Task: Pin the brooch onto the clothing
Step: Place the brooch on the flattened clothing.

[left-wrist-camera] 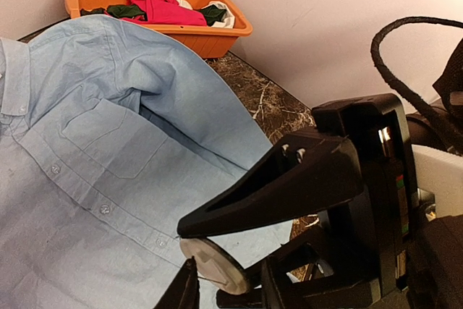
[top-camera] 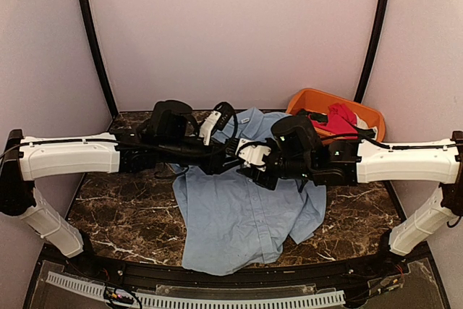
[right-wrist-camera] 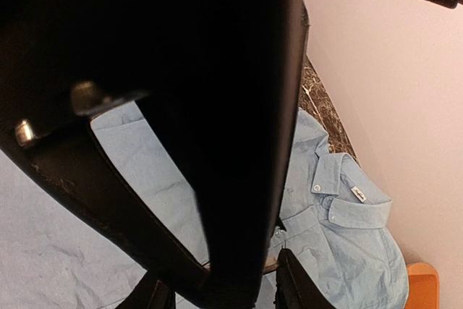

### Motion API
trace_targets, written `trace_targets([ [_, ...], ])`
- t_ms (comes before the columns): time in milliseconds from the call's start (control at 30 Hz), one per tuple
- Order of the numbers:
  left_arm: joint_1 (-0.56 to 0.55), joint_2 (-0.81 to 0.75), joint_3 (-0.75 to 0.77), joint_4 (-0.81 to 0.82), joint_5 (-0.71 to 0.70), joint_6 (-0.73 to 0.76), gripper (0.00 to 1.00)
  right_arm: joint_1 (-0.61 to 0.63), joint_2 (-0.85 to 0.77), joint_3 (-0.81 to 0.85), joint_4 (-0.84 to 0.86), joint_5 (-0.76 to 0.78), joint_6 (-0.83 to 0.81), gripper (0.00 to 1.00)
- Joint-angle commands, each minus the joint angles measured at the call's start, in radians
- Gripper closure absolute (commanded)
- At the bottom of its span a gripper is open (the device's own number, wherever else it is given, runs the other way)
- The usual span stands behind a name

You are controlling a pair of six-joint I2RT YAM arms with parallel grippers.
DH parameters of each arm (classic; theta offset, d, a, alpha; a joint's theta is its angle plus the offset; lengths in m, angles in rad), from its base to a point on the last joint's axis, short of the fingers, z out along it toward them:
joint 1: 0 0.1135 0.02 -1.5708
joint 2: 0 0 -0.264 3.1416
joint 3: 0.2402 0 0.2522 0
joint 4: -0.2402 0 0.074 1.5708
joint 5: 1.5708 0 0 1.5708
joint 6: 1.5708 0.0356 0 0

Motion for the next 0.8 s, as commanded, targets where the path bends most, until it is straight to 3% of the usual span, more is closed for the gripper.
trace_targets([
  [0, -0.006, 0.005, -0.008, 0.019, -0.003, -0.011, 0.72, 0.01, 0.013, 0.021, 0.045, -0.017, 0.033, 1.0],
  [100, -0.006, 0.008, -0.006, 0.015, -0.005, -0.012, 0.78, 0.012, 0.016, 0.023, 0.047, -0.021, 0.036, 1.0],
  [433, -0.006, -0.002, -0.009, -0.008, -0.049, -0.006, 0.81, 0.012, 0.011, 0.017, 0.051, -0.011, 0.039, 1.0],
  [533, -0.005, 0.004, -0.003, -0.016, -0.042, -0.005, 0.92, 0.012, 0.01, 0.018, 0.051, -0.011, 0.041, 1.0],
  [767, -0.006, 0.016, 0.006, -0.026, -0.037, -0.005, 0.98, 0.013, 0.005, 0.02, 0.05, -0.011, 0.04, 1.0],
])
